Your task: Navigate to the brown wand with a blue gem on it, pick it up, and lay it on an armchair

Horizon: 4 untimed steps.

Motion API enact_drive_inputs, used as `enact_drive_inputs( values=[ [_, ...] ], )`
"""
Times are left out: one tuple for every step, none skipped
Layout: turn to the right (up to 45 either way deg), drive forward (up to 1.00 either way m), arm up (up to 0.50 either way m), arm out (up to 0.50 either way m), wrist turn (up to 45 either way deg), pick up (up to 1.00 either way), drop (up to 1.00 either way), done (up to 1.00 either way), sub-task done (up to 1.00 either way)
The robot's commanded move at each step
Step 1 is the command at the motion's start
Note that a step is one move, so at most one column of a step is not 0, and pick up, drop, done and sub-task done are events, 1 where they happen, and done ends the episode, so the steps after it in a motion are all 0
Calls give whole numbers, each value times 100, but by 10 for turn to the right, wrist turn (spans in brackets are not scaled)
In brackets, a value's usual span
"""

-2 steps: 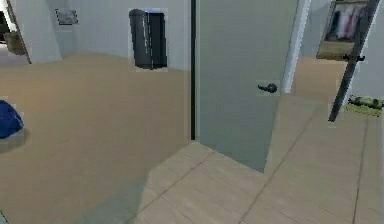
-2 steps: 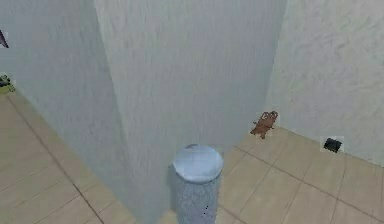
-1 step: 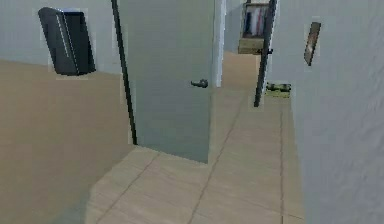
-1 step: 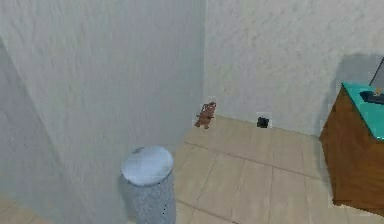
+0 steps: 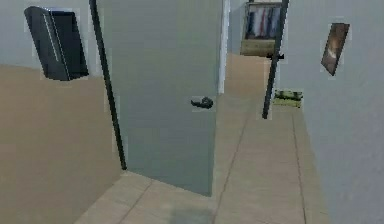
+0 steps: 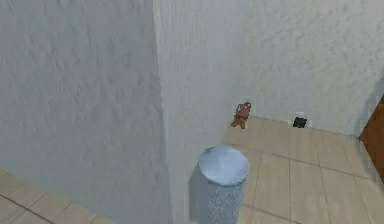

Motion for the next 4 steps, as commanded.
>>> enact_drive_inputs(
  values=[
    [210,0,0,0,0,0,0,0,0],
    [0,100,0,0,0,0,0,0,0],
    [30,0,0,0,0,0,0,0,0],
    [0,50,0,0,0,0,0,0,0]
  ],
)
